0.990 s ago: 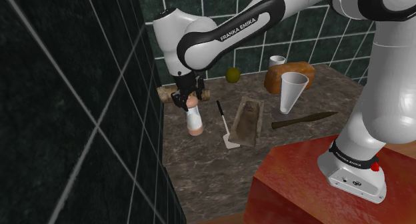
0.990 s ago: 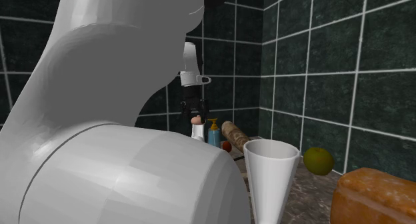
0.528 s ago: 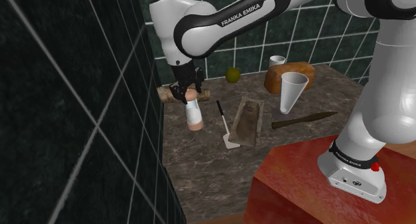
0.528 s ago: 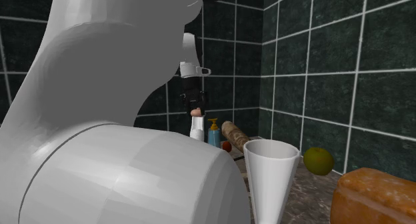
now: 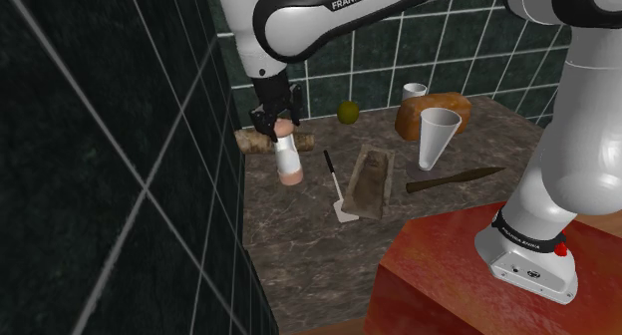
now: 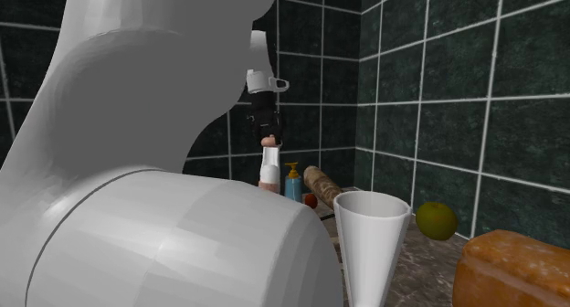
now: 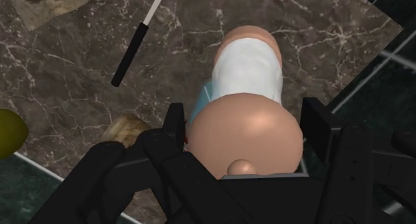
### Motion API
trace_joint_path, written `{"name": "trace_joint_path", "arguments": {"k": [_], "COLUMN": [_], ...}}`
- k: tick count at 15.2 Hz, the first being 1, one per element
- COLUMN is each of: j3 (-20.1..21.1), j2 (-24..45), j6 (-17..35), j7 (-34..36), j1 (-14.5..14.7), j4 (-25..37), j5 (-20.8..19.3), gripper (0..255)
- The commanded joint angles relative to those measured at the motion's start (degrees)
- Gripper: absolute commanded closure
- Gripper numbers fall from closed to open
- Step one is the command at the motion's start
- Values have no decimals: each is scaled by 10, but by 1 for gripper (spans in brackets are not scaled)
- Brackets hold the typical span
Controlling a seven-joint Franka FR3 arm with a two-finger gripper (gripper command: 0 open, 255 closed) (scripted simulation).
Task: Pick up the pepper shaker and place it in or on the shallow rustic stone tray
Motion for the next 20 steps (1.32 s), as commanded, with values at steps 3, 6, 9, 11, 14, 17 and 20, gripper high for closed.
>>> {"name": "trace_joint_path", "arguments": {"k": [3,6,9,11,14,17,20], "j3": [1,0,-7,-15,-31,-52,-75], "j2": [-2,-27,-100,-146,-213,-276,-335], "j6": [-30,-39,-27,-24,-24,-30,-41], "j7": [-4,-15,-46,-68,-103,-139,-174], "j1": [2,-6,-30,-42,-54,-63,-69], "j4": [28,16,-58,-102,-160,-210,-254], "j5": [2,11,38,54,75,90,99], "gripper": [255,255,255,255,255,255,255]}}
